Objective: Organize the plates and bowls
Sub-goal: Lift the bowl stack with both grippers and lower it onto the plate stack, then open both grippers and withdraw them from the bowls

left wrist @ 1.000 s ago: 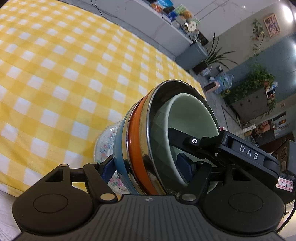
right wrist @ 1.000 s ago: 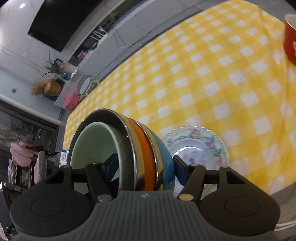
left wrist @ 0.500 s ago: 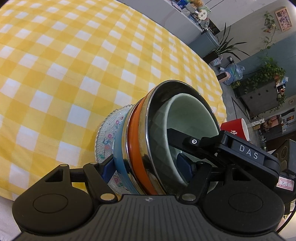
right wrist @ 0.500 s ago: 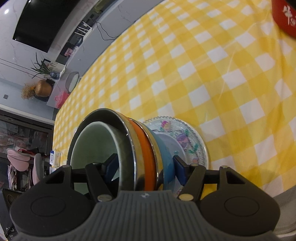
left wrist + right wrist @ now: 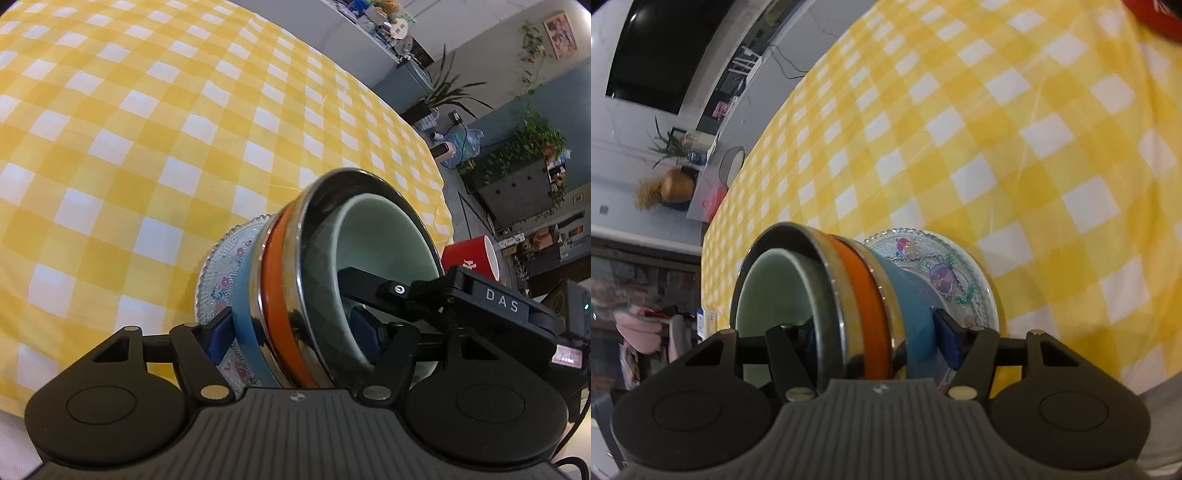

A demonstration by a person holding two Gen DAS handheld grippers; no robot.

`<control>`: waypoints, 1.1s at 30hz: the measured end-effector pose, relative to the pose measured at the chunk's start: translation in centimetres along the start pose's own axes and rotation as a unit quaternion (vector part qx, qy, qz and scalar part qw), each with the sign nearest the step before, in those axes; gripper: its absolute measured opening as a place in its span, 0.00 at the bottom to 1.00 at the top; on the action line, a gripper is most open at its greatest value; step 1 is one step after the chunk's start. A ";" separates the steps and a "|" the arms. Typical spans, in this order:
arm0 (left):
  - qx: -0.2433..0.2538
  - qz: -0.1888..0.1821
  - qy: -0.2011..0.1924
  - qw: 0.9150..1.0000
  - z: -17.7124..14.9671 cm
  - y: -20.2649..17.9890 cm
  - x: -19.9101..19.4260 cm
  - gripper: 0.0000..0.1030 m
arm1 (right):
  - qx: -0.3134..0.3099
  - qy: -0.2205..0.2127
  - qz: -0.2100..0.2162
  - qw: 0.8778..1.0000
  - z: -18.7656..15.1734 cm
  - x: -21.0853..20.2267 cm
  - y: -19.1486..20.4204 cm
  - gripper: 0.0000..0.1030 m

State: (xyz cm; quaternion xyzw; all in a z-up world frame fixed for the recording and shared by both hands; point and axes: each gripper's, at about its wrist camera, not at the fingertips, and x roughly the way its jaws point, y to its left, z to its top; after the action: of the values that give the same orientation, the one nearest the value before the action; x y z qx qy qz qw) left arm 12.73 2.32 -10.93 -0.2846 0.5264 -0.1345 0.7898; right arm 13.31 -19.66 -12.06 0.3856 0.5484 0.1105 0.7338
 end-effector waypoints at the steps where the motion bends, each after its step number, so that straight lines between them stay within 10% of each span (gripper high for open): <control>1: -0.004 0.001 0.000 1.000 0.1 0.1 -0.1 0.72 | 0.009 0.002 0.004 1.000 0.0 -0.1 -0.2 0.59; 33: 0.078 0.083 -0.070 0.991 -0.3 -2.2 -2.8 0.71 | -0.156 -0.061 -0.102 0.981 -1.2 -1.5 3.8 0.45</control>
State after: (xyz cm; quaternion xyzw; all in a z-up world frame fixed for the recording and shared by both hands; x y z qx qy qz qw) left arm 11.50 1.91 -7.54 -0.1858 0.4794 -0.0889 0.8531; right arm 12.71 -17.43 -8.54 0.2147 0.5150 0.0960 0.8243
